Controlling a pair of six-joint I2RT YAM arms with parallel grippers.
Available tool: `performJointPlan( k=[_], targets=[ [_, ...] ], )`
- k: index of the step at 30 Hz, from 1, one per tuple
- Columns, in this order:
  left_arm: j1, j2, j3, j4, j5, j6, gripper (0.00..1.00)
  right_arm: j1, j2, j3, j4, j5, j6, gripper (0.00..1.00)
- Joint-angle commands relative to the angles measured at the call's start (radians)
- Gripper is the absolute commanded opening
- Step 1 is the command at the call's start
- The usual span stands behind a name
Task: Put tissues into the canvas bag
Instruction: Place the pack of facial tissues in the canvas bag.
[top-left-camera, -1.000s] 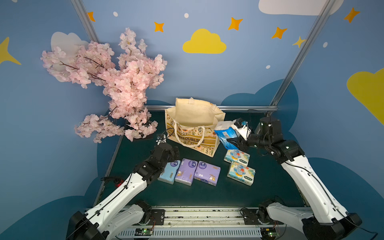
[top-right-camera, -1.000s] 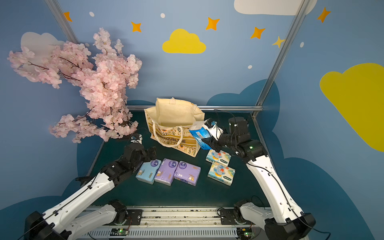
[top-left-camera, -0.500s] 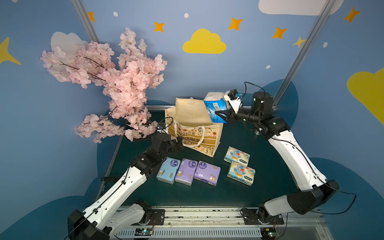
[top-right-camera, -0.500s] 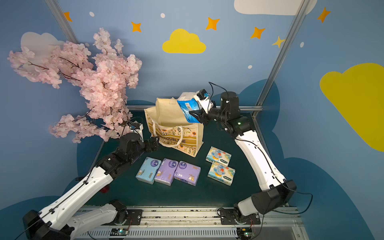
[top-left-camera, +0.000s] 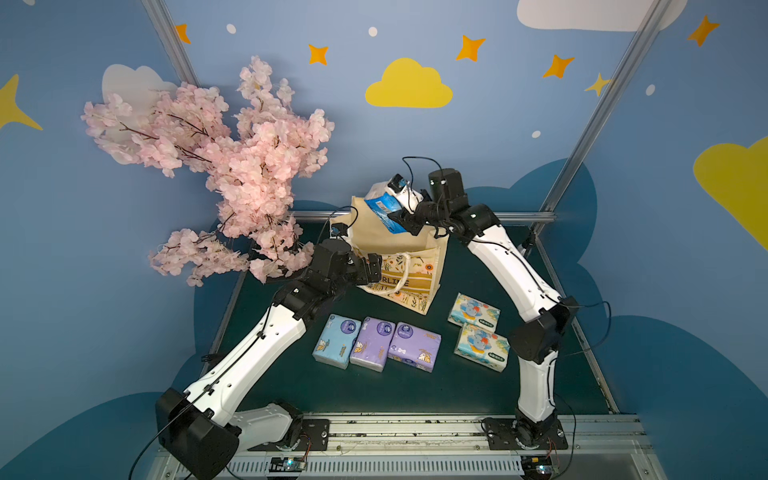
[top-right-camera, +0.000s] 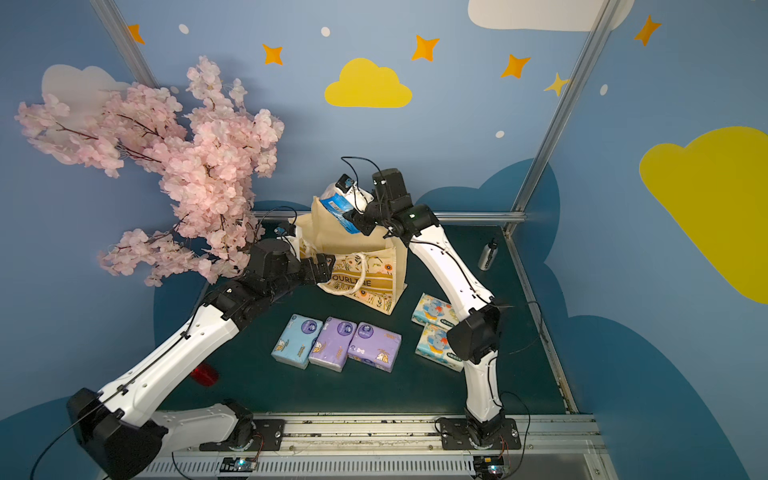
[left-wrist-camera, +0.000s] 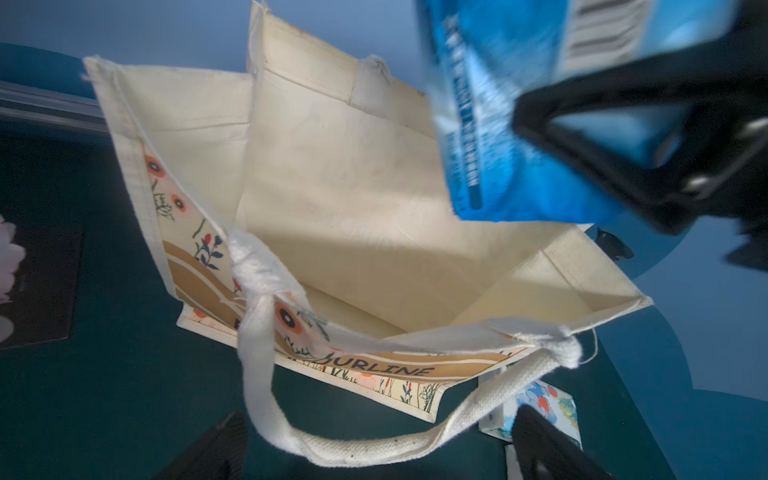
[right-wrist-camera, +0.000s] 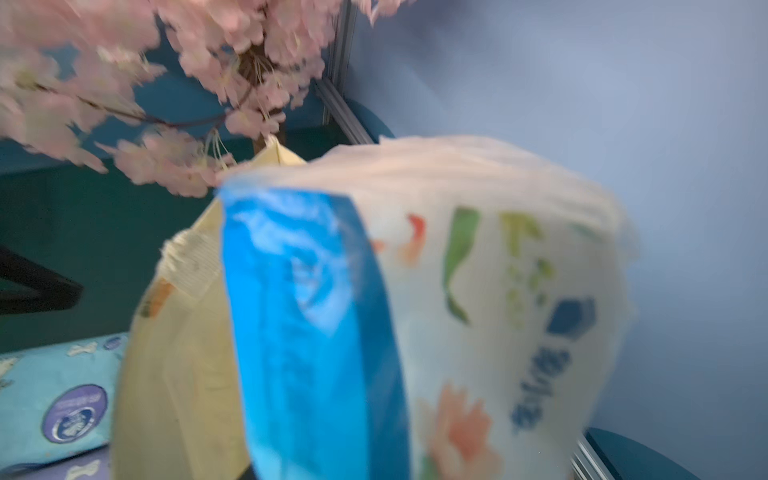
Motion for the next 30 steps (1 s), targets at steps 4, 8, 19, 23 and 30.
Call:
performJointPlan(
  k=[4, 8, 19, 23, 30],
  targets=[
    [0.021, 0.031, 0.056, -0.016, 0.090, -0.049, 1.00, 0.002, 0.056, 0.039, -0.121, 0.130, -0.072, 0.43],
    [0.024, 0.055, 0.082, -0.027, 0.124, -0.073, 1.00, 0.007, 0.084, 0.042, -0.152, 0.164, -0.087, 0.43],
    [0.022, 0.105, 0.097, -0.006, 0.166, -0.144, 0.99, 0.024, 0.128, 0.080, -0.254, 0.232, -0.113, 0.50],
    [0.023, 0.123, 0.108, -0.006, 0.157, -0.143, 0.98, 0.024, 0.134, 0.072, -0.271, 0.255, -0.112, 0.55],
    [0.055, 0.140, 0.114, 0.020, 0.147, -0.188, 0.93, 0.024, 0.140, 0.053, -0.294, 0.300, -0.115, 0.56]
  ],
)
